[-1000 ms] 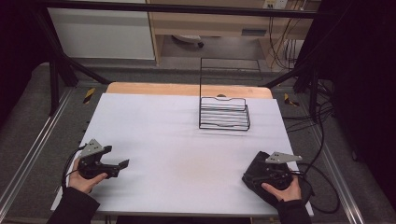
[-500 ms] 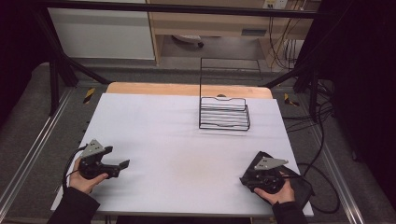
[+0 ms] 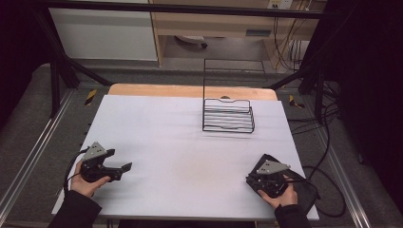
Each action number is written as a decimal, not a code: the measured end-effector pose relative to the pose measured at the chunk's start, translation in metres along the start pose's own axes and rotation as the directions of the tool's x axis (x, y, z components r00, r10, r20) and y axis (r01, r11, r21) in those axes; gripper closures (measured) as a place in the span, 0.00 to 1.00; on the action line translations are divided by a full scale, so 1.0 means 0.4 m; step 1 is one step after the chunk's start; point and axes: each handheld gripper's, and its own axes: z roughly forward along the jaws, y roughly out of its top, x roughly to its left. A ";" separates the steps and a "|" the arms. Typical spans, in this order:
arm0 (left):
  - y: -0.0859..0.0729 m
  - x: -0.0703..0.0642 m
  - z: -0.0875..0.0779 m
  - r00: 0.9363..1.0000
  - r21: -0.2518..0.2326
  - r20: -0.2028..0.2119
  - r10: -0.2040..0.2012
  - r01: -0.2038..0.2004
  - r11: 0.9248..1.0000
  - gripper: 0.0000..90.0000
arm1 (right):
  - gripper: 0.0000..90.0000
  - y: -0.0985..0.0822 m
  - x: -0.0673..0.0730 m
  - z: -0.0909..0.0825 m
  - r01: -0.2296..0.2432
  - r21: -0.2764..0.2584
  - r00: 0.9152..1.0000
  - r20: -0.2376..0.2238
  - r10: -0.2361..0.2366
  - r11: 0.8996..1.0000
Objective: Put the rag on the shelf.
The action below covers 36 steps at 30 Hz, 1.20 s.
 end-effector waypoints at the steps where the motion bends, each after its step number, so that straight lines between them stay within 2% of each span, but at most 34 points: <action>1: 0.000 0.000 0.000 1.000 0.000 0.000 0.000 0.000 1.000 0.09 | 0.90 0.001 -0.001 -0.001 -0.007 0.000 1.000 -0.002 0.007 1.000; 6: 0.000 0.001 0.000 1.000 0.001 -0.001 -0.001 0.001 1.000 0.10 | 0.92 0.009 -0.005 -0.008 -0.028 -0.017 1.000 -0.007 0.027 0.999; 11: 0.001 0.002 0.002 1.000 0.005 -0.003 0.001 -0.001 1.000 0.10 | 0.92 0.038 -0.014 -0.018 -0.054 -0.063 0.999 -0.004 0.054 0.997; 15: 0.000 0.002 0.002 1.000 0.006 -0.003 0.002 -0.002 1.000 0.10 | 0.92 0.068 -0.020 -0.008 -0.067 -0.078 0.998 -0.006 0.067 0.995; 25: 0.000 0.003 0.004 1.000 0.009 -0.004 0.001 0.000 1.000 0.10 | 0.92 0.149 -0.017 0.046 -0.093 -0.097 0.996 -0.018 0.092 0.991; 34: -0.001 0.006 0.004 1.000 0.011 -0.008 -0.002 0.002 1.000 0.10 | 0.92 0.219 0.004 0.116 -0.089 -0.088 0.996 -0.012 0.089 0.992; 36: -0.001 0.006 0.004 1.000 0.012 -0.007 -0.001 0.001 1.000 0.10 | 0.92 0.247 0.009 0.139 -0.098 -0.099 0.995 -0.010 0.097 0.990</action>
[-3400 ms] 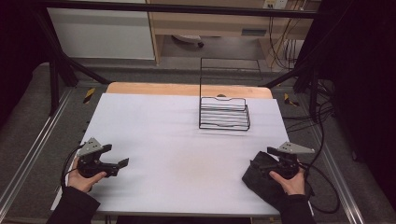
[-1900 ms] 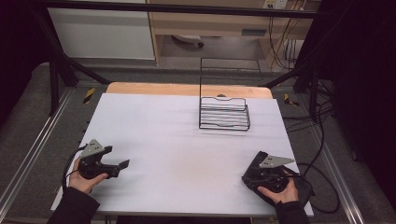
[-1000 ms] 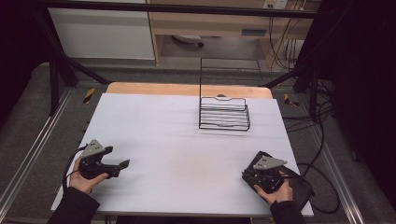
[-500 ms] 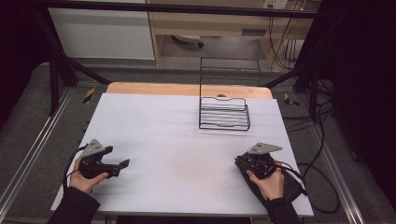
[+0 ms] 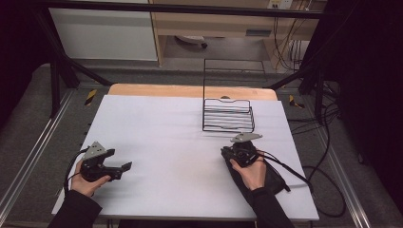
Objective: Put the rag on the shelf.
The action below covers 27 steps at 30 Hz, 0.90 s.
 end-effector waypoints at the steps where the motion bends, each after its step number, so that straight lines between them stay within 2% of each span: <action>1: 0.000 0.000 0.000 1.000 0.000 0.000 0.000 0.000 1.000 0.10 | 0.92 0.000 0.000 0.000 0.000 0.000 1.000 0.000 0.000 1.000; 4: 0.000 0.001 0.000 1.000 0.001 0.001 0.000 0.000 1.000 0.11 | 0.92 0.028 0.009 0.045 -0.019 0.000 1.000 0.003 0.019 1.000; 5: 0.000 0.001 0.000 1.000 0.001 0.001 0.000 0.000 1.000 0.11 | 0.92 0.028 0.009 0.045 -0.019 0.000 1.000 0.003 0.019 1.000; 6: -0.001 0.001 0.000 1.000 0.000 0.000 -0.001 0.001 1.000 0.11 | 0.92 0.031 0.015 0.068 -0.015 0.008 1.000 0.014 0.015 1.000; 8: -0.001 0.001 0.000 1.000 -0.001 0.001 -0.002 0.002 1.000 0.11 | 0.91 0.028 0.016 0.086 -0.018 0.026 1.000 0.013 0.018 0.999; 10: -0.001 0.000 0.000 1.000 0.000 0.001 -0.002 0.002 1.000 0.11 | 0.86 0.021 0.015 0.096 -0.020 0.034 1.000 0.005 0.020 0.999; 11: -0.002 0.000 0.000 1.000 0.001 0.002 -0.001 0.001 1.000 0.11 | 0.80 0.020 0.016 0.095 -0.017 0.034 1.000 -0.007 0.017 0.999; 13: -0.002 -0.001 -0.001 1.000 0.000 0.002 -0.002 0.002 1.000 0.11 | 0.73 0.022 0.019 0.080 -0.013 0.006 1.000 -0.028 0.013 1.000; 14: -0.002 -0.001 -0.001 1.000 0.000 0.002 -0.002 0.002 1.000 0.11 | 0.73 0.022 0.019 0.080 -0.013 0.006 1.000 -0.028 0.013 1.000; 15: -0.001 -0.002 -0.002 1.000 -0.002 0.002 -0.002 0.002 1.000 0.11 | 0.58 0.023 0.027 0.051 0.004 -0.017 0.999 -0.050 -0.005 1.000; 17: -0.001 -0.002 -0.002 1.000 -0.004 0.003 -0.005 0.005 1.000 0.11 | 0.51 0.013 0.036 0.024 0.040 -0.013 0.999 -0.030 -0.040 0.999; 18: -0.001 -0.002 -0.001 1.000 -0.002 0.002 -0.003 0.003 1.000 0.11 | 0.49 0.000 0.039 0.008 0.050 -0.011 0.998 -0.034 -0.050 0.999; 19: -0.001 -0.002 -0.001 1.000 -0.002 0.002 -0.003 0.003 1.000 0.11 | 0.47 -0.013 0.041 -0.005 0.042 -0.004 0.998 -0.040 -0.042 0.999; 21: -0.001 -0.003 0.000 1.000 -0.001 0.002 -0.002 0.002 1.000 0.11 | 0.46 -0.041 0.044 -0.025 0.044 0.002 0.999 -0.032 -0.044 0.999; 22: -0.001 -0.004 0.000 1.000 0.000 0.003 -0.001 0.001 1.000 0.11 | 0.46 -0.041 0.044 -0.025 0.044 0.002 0.999 -0.032 -0.044 0.999; 23: 0.000 -0.005 0.000 1.000 0.001 0.003 0.001 -0.001 1.000 0.11 | 0.46 -0.078 0.045 -0.046 0.029 0.023 0.999 -0.030 -0.028 0.999; 27: 0.000 -0.006 0.001 1.000 0.002 0.004 0.001 -0.002 1.000 0.11 | 0.53 -0.126 0.050 -0.069 0.030 0.047 0.999 -0.027 -0.029 0.998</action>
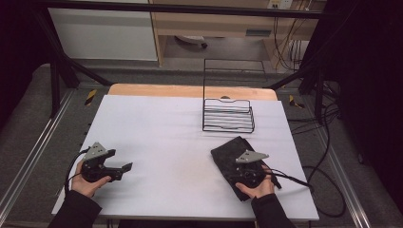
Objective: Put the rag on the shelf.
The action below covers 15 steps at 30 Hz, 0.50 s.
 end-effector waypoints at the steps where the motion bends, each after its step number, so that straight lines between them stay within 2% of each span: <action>1: 0.000 0.000 0.000 1.000 0.000 -0.001 -0.001 0.001 1.000 0.11 | 0.54 -0.012 0.005 -0.003 0.000 0.012 1.000 -0.009 0.001 1.000; 6: -0.001 -0.002 0.001 1.000 0.002 0.001 0.000 0.000 1.000 0.11 | 0.60 -0.026 0.017 0.008 0.006 0.035 1.000 -0.008 -0.005 0.999; 7: -0.001 -0.002 0.001 1.000 0.003 0.002 0.000 0.000 1.000 0.11 | 0.66 -0.026 0.016 0.013 0.019 0.048 1.000 0.004 -0.020 0.999; 15: -0.001 -0.003 0.002 1.000 0.005 0.003 0.002 -0.002 1.000 0.11 | 0.80 -0.033 0.021 0.021 0.092 0.049 0.994 0.056 -0.094 0.995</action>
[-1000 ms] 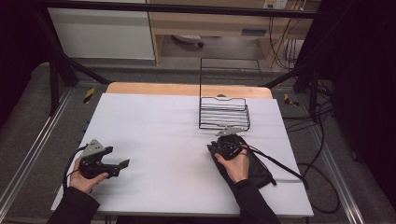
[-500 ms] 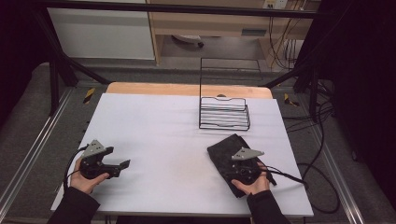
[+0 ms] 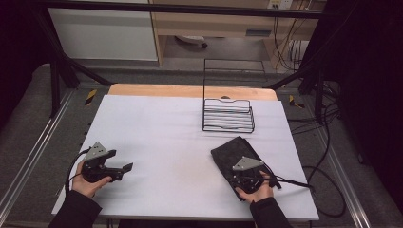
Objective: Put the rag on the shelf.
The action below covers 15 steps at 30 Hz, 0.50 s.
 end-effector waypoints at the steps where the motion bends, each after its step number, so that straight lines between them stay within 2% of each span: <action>1: 0.000 0.000 0.000 1.000 0.001 0.000 0.000 0.000 1.000 0.11 | 0.83 0.000 0.000 0.000 0.001 0.002 1.000 0.004 -0.001 1.000; 5: -0.001 0.001 0.001 1.000 0.002 0.000 -0.002 0.002 1.000 0.11 | 0.91 0.003 -0.001 -0.002 -0.004 0.004 1.000 0.002 0.004 1.000; 6: -0.001 0.001 0.001 1.000 0.000 0.000 -0.004 0.004 1.000 0.11 | 0.93 0.008 -0.007 -0.004 -0.015 0.006 1.000 -0.012 0.015 1.000; 9: -0.001 0.002 0.000 1.000 0.000 -0.002 -0.003 0.003 1.000 0.11 | 0.94 0.013 -0.010 -0.006 -0.031 0.006 0.999 -0.021 0.031 1.000; 10: -0.001 0.003 0.001 1.000 0.002 -0.002 -0.003 0.003 1.000 0.11 | 0.94 0.018 -0.013 -0.012 -0.052 -0.006 0.998 -0.036 0.052 0.999; 15: -0.001 0.002 0.003 1.000 0.005 -0.002 -0.001 0.001 1.000 0.11 | 0.95 0.037 -0.013 -0.019 -0.085 -0.036 0.995 -0.057 0.083 0.996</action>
